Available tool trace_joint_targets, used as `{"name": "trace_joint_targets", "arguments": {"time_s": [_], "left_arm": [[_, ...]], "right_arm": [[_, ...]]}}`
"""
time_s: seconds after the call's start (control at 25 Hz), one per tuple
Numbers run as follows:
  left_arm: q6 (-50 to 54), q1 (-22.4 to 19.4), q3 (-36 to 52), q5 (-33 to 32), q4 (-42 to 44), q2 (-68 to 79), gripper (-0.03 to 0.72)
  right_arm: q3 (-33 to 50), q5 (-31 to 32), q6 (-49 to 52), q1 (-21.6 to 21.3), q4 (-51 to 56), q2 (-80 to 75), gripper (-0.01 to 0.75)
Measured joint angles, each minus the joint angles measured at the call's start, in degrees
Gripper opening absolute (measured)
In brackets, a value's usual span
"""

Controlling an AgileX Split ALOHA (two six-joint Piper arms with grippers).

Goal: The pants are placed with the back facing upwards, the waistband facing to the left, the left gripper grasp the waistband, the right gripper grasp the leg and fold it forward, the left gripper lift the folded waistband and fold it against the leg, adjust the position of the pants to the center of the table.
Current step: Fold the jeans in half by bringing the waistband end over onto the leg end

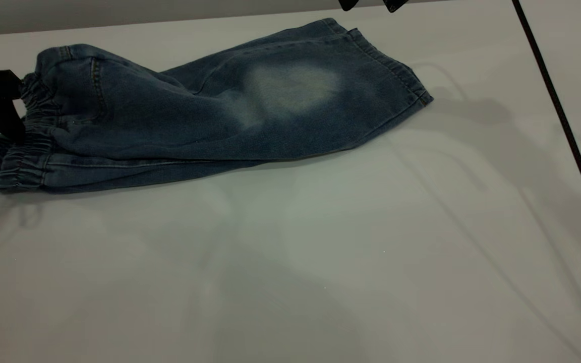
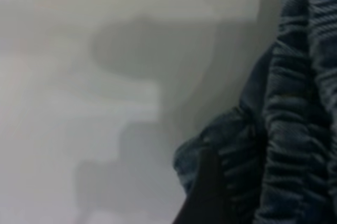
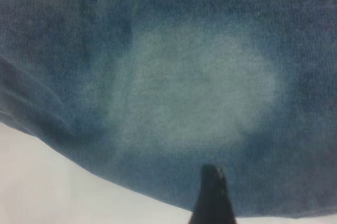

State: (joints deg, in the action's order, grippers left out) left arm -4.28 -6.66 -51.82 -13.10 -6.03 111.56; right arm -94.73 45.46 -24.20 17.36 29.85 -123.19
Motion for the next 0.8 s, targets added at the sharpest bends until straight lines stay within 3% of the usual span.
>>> {"name": "trace_joint_targets", "arguments": {"time_s": [0.56, 0.8], "left_arm": [[0.13, 1.8, -0.96, 3.56, -4.82, 4.41, 0.524], [0.23, 1.79, -0.96, 3.68, -7.97, 4.41, 0.423]], "right_arm": [[0.0, 0.0, 0.0, 0.14, -0.05, 0.0, 0.456], [0.0, -0.13, 0.0, 0.36, 0.0, -0.02, 0.456]]}}
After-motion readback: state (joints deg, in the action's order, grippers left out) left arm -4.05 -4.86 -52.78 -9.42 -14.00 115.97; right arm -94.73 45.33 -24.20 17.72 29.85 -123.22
